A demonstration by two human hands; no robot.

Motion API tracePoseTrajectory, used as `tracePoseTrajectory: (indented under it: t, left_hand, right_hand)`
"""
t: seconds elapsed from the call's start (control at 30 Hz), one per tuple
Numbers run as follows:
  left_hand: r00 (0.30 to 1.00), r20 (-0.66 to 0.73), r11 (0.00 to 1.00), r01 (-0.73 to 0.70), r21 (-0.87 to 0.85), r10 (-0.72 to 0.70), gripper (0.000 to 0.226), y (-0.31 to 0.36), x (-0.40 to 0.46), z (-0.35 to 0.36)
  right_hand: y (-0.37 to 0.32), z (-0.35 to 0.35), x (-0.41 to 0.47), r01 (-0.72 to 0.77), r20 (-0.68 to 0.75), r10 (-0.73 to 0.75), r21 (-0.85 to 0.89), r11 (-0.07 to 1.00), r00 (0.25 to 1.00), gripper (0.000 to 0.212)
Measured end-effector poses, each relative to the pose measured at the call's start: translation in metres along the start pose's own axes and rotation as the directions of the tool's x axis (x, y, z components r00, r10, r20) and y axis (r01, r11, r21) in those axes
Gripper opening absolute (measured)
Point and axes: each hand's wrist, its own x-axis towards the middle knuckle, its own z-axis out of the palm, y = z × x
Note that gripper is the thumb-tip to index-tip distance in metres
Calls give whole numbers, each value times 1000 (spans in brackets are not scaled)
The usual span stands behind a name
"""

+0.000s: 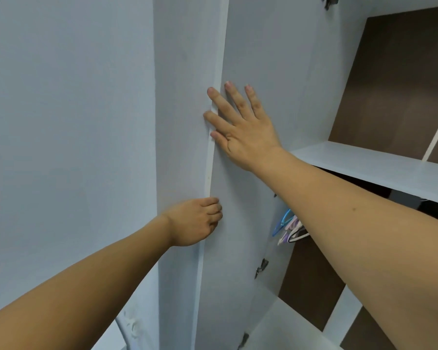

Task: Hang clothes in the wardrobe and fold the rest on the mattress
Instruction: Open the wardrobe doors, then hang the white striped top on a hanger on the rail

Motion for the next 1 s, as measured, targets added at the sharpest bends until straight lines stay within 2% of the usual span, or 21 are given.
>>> tracePoseTrajectory:
  t: [0.1, 0.33, 0.57, 0.7, 0.83, 1.0]
  left_hand:
    - [994, 108, 1000, 28, -15, -26, 43, 2, -1, 7]
    - [987, 156, 998, 52, -43, -44, 47, 4, 4, 5]
    - [988, 140, 987, 81, -141, -61, 47, 2, 12, -10]
    - [983, 133, 960, 157, -231, -128, 46, -2, 22, -29]
    - [945, 164, 865, 325, -383, -283, 45, 3, 25, -45]
    - [846, 305, 677, 534, -507, -438, 45, 25, 15, -63]
  right_hand:
    - [-2, 5, 1, -25, -1, 25, 6, 1000, 1000, 52]
    - [1, 9, -15, -50, 8, 50, 20, 999, 999, 64]
    - [-1, -6, -45, -186, 120, 165, 190, 964, 979, 64]
    - [6, -20, -71, -265, 174, 215, 359, 895, 961, 64]
    - [8, -29, -104, -331, 219, 257, 442, 833, 941, 64]
    - [6, -33, -147, -400, 326, 259, 512, 760, 909, 63]
